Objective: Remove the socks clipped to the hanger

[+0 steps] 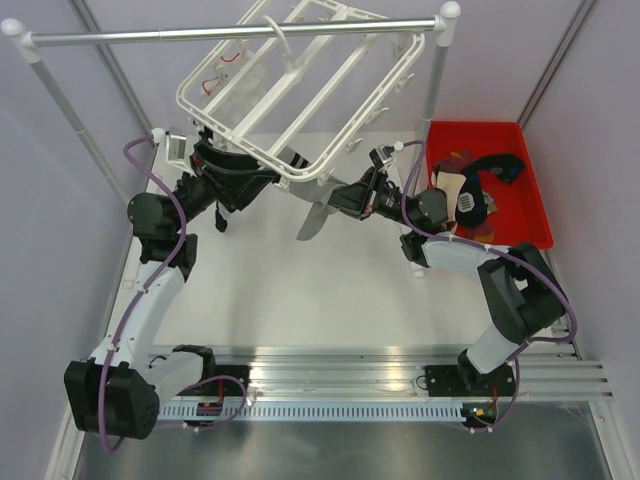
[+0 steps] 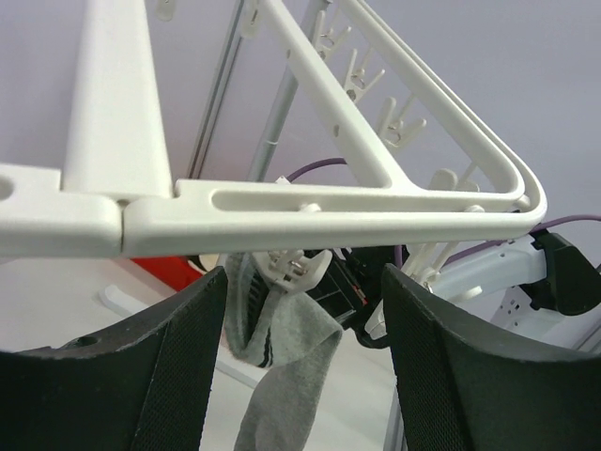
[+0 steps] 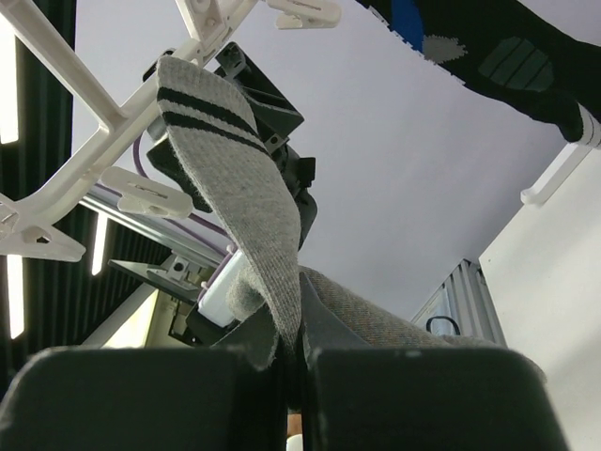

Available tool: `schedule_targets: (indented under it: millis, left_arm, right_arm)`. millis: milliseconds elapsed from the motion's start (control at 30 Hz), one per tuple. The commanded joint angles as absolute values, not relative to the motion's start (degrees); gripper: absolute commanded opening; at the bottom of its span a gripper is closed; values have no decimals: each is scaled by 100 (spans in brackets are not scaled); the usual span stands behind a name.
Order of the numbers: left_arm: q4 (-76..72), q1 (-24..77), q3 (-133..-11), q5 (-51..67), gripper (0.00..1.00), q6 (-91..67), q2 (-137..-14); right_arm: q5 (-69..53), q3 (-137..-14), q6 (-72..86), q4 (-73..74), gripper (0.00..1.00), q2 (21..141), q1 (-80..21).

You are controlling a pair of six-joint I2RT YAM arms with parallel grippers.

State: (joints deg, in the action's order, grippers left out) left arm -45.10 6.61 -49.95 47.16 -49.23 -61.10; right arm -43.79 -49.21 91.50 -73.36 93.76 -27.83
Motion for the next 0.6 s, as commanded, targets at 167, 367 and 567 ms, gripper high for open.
schedule_targets:
  millis: [167,367,567]
  left_arm:
    - [-4974,809,-5326,4667,70,-4544,-6205]
    - [-5115,835,-5291,4553,61,-4614,-6196]
    - [-5124,853,-5291,4509,41,-4649,-6188]
  right_arm:
    - [-4509,-4983,9255,-8552,1,9422,-2760]
    - [-4535,-5001,9316,-8561,1,9448,-2769]
    - [-4518,-5010,9351,-8561,1,9448,-2769]
